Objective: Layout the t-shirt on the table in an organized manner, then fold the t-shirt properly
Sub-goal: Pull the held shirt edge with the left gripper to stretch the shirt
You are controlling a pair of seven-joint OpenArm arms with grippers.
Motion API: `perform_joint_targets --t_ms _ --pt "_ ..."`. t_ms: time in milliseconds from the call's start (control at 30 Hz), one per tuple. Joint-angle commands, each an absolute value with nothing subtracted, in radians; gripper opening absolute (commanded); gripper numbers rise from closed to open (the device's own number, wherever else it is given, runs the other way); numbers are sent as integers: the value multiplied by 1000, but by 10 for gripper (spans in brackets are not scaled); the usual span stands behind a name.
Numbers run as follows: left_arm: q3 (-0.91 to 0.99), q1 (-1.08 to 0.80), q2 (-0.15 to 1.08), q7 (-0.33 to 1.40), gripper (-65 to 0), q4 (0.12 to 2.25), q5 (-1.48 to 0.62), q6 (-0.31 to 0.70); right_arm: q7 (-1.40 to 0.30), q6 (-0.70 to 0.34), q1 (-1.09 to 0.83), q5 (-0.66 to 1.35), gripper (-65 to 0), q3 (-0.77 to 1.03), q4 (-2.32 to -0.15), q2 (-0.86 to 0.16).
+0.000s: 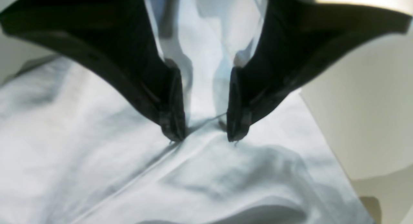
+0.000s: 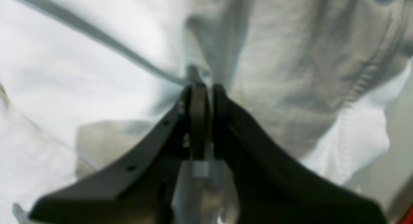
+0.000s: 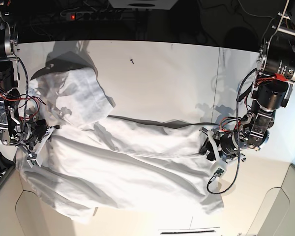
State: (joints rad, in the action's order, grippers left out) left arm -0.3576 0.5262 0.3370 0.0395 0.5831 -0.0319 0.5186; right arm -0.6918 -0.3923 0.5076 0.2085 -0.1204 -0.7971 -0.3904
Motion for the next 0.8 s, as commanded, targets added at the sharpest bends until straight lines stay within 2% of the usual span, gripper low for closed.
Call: perform_joint_targets --t_ms 0,67,167,200,400,767 --pt "-376 544 343 48 -396 593 -20 488 -704 -389 523 199 -614 -119 -802 -402" --pt "-403 540 344 49 -448 593 -20 441 -703 -389 523 199 -614 -119 -802 -402" --pt "-406 541 349 49 -614 595 9 430 -704 -389 523 199 -614 -119 -802 -402" --pt "-405 542 352 50 -650 598 17 430 -704 -389 523 199 -614 -119 -802 -402" --pt "-405 542 381 105 -650 657 10 430 -704 -389 523 198 -614 -119 -802 -402" --pt "-405 500 490 449 -650 1010 -195 430 -704 -389 523 198 -614 -119 -802 -402"
